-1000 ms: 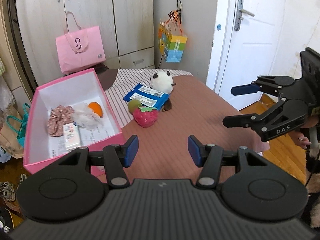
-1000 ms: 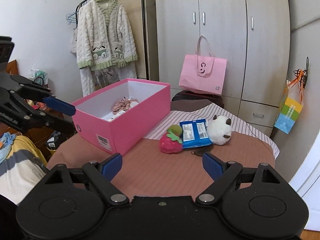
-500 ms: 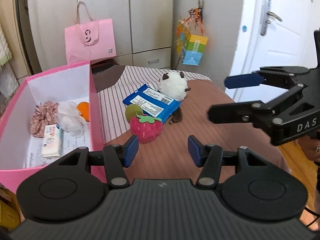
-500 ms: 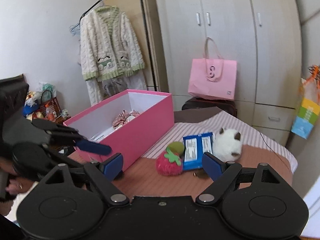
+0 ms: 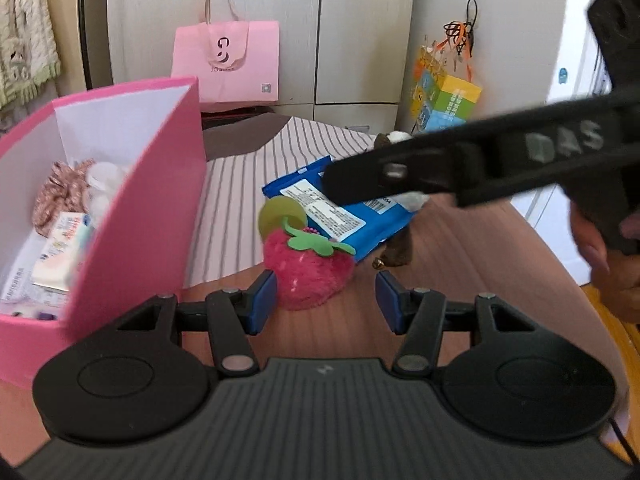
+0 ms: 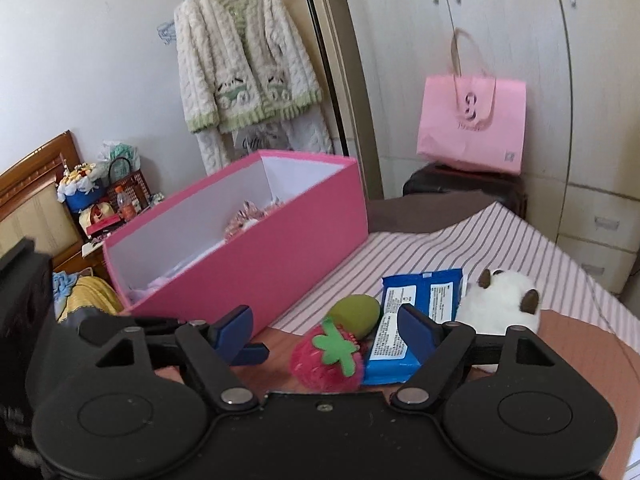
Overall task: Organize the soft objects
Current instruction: 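Grasp the red strawberry plush with the left tool while the right tool grasps the green egg sponge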
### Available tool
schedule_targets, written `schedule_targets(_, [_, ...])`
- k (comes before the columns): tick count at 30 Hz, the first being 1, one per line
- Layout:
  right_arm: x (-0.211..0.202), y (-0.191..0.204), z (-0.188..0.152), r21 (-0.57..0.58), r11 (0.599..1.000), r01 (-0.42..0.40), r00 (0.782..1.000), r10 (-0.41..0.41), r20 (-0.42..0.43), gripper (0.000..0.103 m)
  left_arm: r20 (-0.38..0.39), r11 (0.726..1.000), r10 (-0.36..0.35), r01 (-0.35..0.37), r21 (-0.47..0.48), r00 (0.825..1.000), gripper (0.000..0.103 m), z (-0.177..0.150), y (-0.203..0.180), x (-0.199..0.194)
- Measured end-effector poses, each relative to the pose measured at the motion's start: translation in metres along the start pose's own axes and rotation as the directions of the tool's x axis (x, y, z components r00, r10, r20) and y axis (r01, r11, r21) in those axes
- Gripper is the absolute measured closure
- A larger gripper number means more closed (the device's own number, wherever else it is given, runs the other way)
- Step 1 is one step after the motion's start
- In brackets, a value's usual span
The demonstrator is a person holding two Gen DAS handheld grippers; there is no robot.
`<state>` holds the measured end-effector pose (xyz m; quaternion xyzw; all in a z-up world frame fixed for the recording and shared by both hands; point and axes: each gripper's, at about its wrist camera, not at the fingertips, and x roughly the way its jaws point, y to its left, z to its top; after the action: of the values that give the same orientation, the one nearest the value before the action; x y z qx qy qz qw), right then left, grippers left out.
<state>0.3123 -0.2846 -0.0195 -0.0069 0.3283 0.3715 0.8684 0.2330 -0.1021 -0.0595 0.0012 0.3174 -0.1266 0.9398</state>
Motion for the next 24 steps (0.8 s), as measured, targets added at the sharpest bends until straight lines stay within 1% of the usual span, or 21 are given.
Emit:
schedule_targets(1, [0.007, -0.004, 0.001, 0.006, 1.000, -0.007, 1.000, 0.007, -0.012, 0.020, 0.011, 1.000, 0.001, -0.001, -0.004, 1.000, 0.050, 0.000, -0.002, 0.005])
schedule_targets(3, [0.021, -0.012, 0.004, 0.012, 1.000, -0.027, 0.999, 0.027, -0.031, 0.020, 0.045, 0.999, 0.034, -0.033, -0.016, 0.998, 0.050, -0.001, -0.005, 0.014])
schedule_targets(5, [0.035, -0.016, 0.007, 0.013, 1.000, -0.027, 0.998, 0.027, -0.052, 0.021, 0.076, 0.997, 0.065, -0.062, -0.034, 0.995, 0.050, -0.002, -0.008, 0.020])
schedule_targets(7, [0.047, -0.019, 0.009, 0.003, 1.000, -0.018, 0.997, 0.018, -0.077, 0.023, 0.099, 0.996, 0.089, -0.085, -0.042, 0.991, 0.049, -0.001, -0.009, 0.024])
schedule_targets(9, [0.059, -0.021, 0.010, -0.006, 1.000, -0.021, 0.995, 0.020, -0.100, 0.026, 0.108, 0.993, 0.110, -0.106, -0.045, 0.988, 0.046, 0.000, -0.008, 0.029])
schedule_targets(14, [0.083, -0.030, 0.011, 0.045, 0.998, -0.049, 0.989, 0.055, -0.139, 0.034, 0.089, 0.988, 0.146, -0.140, -0.067, 0.985, 0.045, 0.002, -0.002, 0.041])
schedule_targets(16, [0.091, -0.034, 0.011, 0.066, 0.996, -0.057, 0.986, 0.067, -0.152, 0.037, 0.066, 0.986, 0.145, -0.139, -0.090, 0.987, 0.040, 0.003, 0.004, 0.046])
schedule_targets(18, [0.097, -0.037, 0.011, 0.084, 0.995, -0.058, 0.985, 0.071, -0.157, 0.043, 0.043, 0.985, 0.136, -0.131, -0.116, 0.990, 0.034, 0.003, 0.009, 0.051])
schedule_targets(19, [0.099, -0.038, 0.011, 0.083, 0.995, -0.062, 0.984, 0.075, -0.164, 0.047, 0.035, 0.984, 0.134, -0.128, -0.123, 0.990, 0.033, 0.003, 0.011, 0.053])
schedule_targets(20, [0.100, -0.037, 0.010, 0.081, 0.994, -0.068, 0.982, 0.081, -0.172, 0.052, 0.031, 0.984, 0.125, -0.120, -0.135, 0.992, 0.033, 0.003, 0.013, 0.054])
schedule_targets(23, [0.102, -0.037, 0.009, 0.080, 0.995, -0.062, 0.982, 0.075, -0.175, 0.054, 0.033, 0.984, 0.112, -0.106, -0.145, 0.993, 0.035, 0.002, 0.015, 0.054])
schedule_targets(24, [0.102, -0.038, 0.009, 0.089, 0.994, -0.063, 0.982, 0.078, -0.174, 0.055, 0.033, 0.985, 0.105, -0.100, -0.141, 0.994, 0.040, 0.001, 0.015, 0.055])
